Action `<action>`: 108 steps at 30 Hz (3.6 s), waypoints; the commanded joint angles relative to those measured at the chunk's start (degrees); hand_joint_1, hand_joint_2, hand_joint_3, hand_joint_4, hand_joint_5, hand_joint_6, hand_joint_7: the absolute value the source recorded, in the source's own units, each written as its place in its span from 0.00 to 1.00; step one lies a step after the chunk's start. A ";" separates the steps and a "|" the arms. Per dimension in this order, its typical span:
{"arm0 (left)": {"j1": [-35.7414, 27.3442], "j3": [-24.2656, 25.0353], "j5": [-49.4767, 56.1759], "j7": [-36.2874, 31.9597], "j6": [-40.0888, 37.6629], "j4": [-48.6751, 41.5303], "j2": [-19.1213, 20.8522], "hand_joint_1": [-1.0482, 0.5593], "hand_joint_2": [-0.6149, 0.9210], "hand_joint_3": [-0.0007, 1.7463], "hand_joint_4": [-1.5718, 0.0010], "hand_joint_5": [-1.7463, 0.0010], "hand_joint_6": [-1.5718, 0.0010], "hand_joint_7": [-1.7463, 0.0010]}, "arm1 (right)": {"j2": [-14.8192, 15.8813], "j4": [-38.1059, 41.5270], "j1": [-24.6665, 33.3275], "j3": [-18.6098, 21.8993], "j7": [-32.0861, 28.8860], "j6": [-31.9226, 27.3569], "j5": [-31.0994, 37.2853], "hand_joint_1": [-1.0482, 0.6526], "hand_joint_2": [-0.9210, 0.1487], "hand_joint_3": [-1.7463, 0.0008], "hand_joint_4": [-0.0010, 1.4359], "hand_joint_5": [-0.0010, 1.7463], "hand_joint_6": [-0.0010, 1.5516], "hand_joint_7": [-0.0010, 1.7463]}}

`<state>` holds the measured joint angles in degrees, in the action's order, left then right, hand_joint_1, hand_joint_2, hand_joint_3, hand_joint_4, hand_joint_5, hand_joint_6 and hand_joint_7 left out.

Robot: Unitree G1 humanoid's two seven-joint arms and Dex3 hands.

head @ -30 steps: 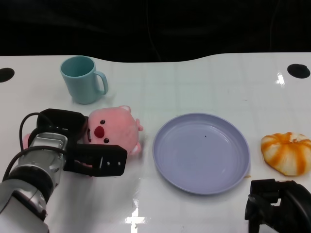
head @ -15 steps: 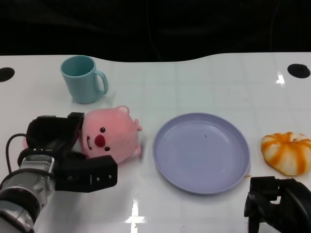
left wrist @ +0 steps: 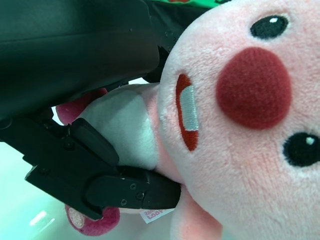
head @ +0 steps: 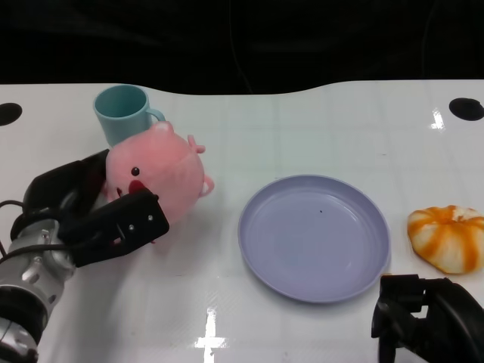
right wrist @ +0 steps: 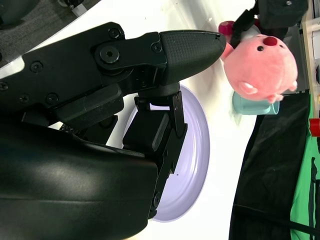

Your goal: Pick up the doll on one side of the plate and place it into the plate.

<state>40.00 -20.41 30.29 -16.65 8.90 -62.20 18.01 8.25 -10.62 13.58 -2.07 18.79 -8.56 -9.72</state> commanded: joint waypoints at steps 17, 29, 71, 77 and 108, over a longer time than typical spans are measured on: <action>1.92 -0.97 2.20 8.05 -2.48 16.05 -2.31 0.54 0.74 0.59 0.42 0.00 0.54 0.00 | -0.12 -7.95 1.08 -0.06 -3.04 -5.52 0.15 0.16 0.01 0.75 0.71 0.94 0.55 0.89; 5.48 -4.01 4.61 9.03 -3.81 16.25 -8.40 0.51 0.72 0.66 0.41 0.00 0.53 0.00 | -1.01 -13.82 4.19 1.84 -6.58 -6.95 -0.41 0.23 0.02 0.70 0.62 1.00 0.44 0.97; 8.48 -9.03 2.13 26.25 -6.24 14.68 -17.23 0.26 1.00 0.13 0.84 0.73 0.81 0.96 | -1.57 -17.37 6.30 1.53 -9.94 -8.53 2.01 0.26 0.00 0.71 0.57 1.00 0.37 1.00; 8.10 -11.79 5.93 26.16 -6.15 17.41 -15.13 0.03 1.00 0.20 1.00 0.97 0.99 1.00 | -1.70 -17.07 6.00 1.70 -9.48 -8.66 1.39 0.26 0.01 0.71 0.58 1.00 0.38 1.00; -13.54 -3.05 3.95 32.49 -5.46 59.08 2.11 0.11 1.00 0.14 0.90 0.92 0.92 0.97 | -1.39 -18.03 6.21 2.24 -8.82 -9.99 0.97 0.25 0.01 0.72 0.59 1.00 0.39 0.99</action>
<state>28.06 -25.00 35.06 16.12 2.55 -5.13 18.52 6.62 -27.89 19.63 -0.24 10.09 -17.78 -8.13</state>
